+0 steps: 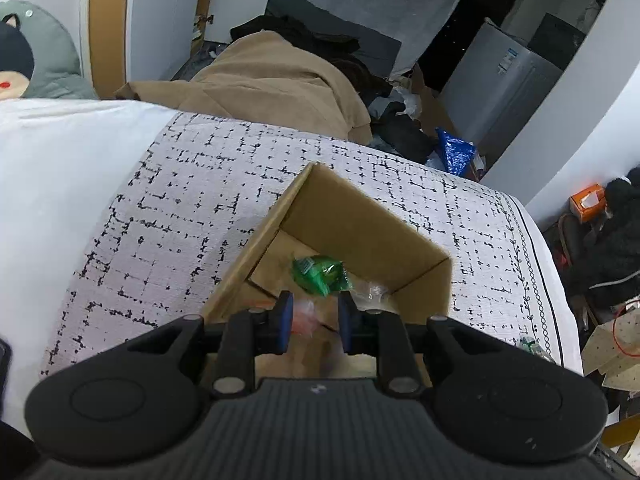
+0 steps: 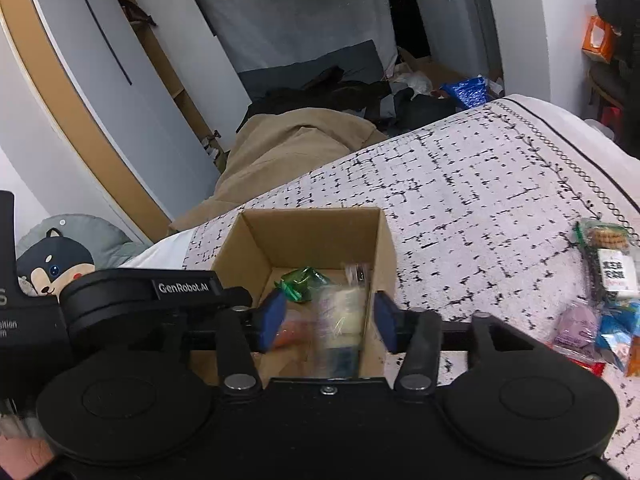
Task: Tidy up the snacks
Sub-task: 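Open the left gripper over the box while the right releases the purple bar, then move both open grippers back to the remaining snacks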
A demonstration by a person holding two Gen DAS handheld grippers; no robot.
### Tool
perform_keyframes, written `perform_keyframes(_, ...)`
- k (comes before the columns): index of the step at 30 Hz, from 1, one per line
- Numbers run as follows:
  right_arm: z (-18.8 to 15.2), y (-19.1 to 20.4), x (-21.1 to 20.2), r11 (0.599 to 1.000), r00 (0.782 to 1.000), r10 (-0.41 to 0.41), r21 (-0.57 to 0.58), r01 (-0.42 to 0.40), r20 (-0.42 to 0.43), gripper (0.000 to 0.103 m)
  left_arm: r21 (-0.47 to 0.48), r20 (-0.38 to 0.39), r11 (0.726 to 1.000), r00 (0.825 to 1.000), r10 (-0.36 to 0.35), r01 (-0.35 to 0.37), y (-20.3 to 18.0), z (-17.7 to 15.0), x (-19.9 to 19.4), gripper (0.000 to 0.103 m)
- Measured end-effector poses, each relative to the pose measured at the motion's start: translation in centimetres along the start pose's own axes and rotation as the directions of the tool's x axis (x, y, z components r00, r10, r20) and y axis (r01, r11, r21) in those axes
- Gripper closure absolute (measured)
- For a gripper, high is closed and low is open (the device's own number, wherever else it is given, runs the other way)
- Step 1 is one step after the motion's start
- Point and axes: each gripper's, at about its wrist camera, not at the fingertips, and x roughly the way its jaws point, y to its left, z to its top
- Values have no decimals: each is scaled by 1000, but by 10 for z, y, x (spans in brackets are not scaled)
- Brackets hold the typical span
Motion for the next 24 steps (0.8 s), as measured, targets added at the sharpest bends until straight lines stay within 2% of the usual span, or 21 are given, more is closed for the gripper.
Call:
perform_keyframes(4,-4,-12,-11,999,1000,-29,15,29,-6,51,0,-7,1000,1000,8,-8,-1,-1,-1,78)
perform_keyframes(7,-9,-25,-22,998,998,-62,33,62,-10,50,6,-33,1000,999,14,-14,-3,-4,1,70)
perform_keyframes(12,-17,-45,-39,992,994,-112,54,113,-13,46,62,-57,998,998,4,-1,-16,-14,1,40)
perform_keyframes(15,-22,-56,-48,988,990,-143,60,143,-11,41,104,-61,994,998,-7,13,-27,-22,-1,28)
perform_keyframes(24,-36,-94,-81,973,977,-214,89,213,0,29,182,-92,982,995,-41,57,-54,-43,-6,21)
